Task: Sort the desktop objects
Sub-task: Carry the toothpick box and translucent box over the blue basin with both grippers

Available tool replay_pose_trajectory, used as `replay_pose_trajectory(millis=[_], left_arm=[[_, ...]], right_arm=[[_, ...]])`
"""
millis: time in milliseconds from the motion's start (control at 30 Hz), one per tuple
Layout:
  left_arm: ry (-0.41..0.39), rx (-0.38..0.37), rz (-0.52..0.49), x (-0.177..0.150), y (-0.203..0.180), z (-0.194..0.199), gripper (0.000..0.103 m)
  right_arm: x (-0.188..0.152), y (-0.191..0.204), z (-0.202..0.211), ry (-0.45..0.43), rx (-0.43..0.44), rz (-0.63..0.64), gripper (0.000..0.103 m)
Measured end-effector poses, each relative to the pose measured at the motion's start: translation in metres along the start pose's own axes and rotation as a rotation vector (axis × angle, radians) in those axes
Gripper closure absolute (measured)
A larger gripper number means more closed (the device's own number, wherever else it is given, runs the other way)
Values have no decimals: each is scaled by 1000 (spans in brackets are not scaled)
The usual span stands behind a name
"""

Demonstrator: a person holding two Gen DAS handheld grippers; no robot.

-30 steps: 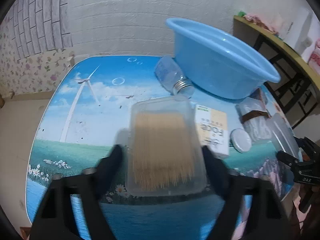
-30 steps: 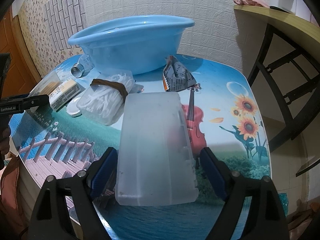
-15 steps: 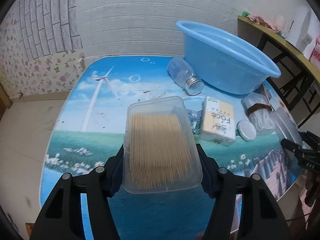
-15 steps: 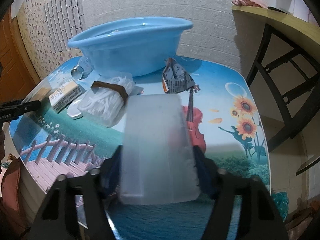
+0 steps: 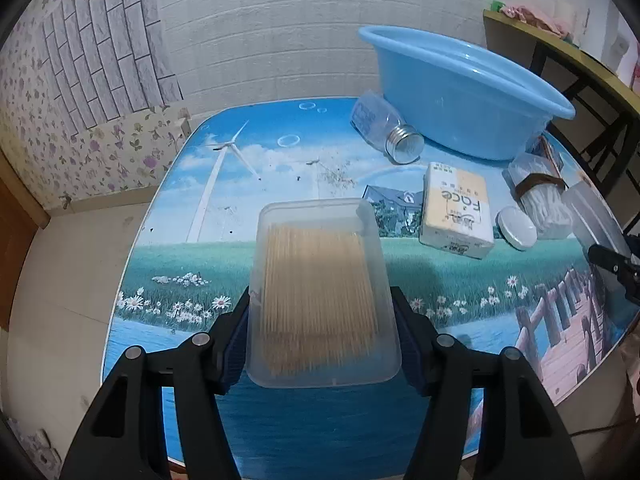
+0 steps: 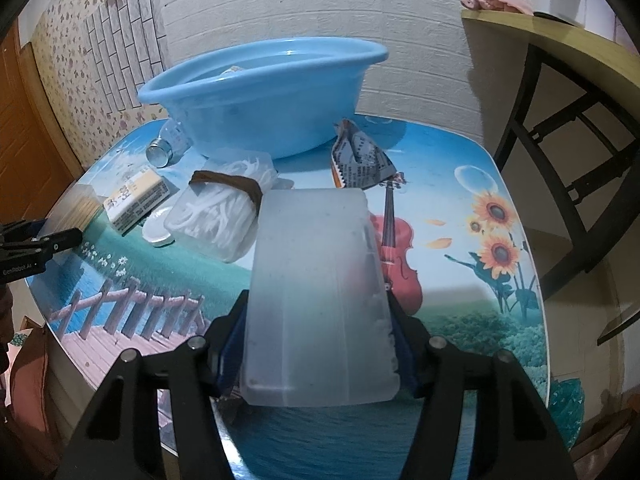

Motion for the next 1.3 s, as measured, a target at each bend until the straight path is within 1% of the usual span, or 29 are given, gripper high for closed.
replay_pose_trajectory(millis=[100, 167, 300, 333, 400, 467, 633, 700, 767, 833, 900, 967, 1100, 1300], left_arm=[[-5, -1, 1, 0, -1, -3, 41], [-3, -12, 12, 1, 0, -3, 41], [-12, -18, 16, 2, 0, -4, 40], [-19, -20, 14, 2, 0, -5, 38], [-34, -19, 15, 3, -1, -6, 34], [-43, -17, 18, 5, -1, -8, 33], [-61, -15, 25, 8, -2, -9, 33], [-65, -13, 30, 9, -1, -9, 35], [-72, -13, 32, 10, -1, -9, 42], [-70, -19, 38, 9, -1, -8, 42], [-65, -23, 38, 9, 0, -7, 42], [-59, -34, 43, 8, 0, -6, 42], [-61, -52, 59, 9, 1, -1, 42], [-97, -69, 68, 20, 3, 23, 42]], right_arm=[[-1, 7, -3, 14, 18, 32, 42], [-1, 10, -4, 19, 1, 43, 41], [1, 14, -3, 10, 2, 59, 32], [1, 14, -3, 10, 5, 59, 31], [-1, 13, -5, 22, 13, 49, 31], [-3, 12, -4, 22, 4, 47, 31], [-3, 10, 5, 13, 5, 40, 31], [-4, 9, 9, 6, 5, 34, 30], [-5, 7, 11, 2, -3, 30, 30], [-6, 5, 11, 0, -2, 23, 30], [-6, 4, 9, -1, 2, 17, 31], [-6, 6, 9, -3, 14, 15, 43], [-5, 7, 10, -7, 30, 9, 43], [11, 2, 34, -95, 15, -18, 43]])
Point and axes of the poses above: each gripper's, at about its wrist camera, not at the fingertips, and z roughly against the way its jaws point, y to its left, x to its top, the point moved 6 cm from there along -z, roughly the way its jaws point, and after that the axes turned 10 degrees about x, right-handed, at the moved point
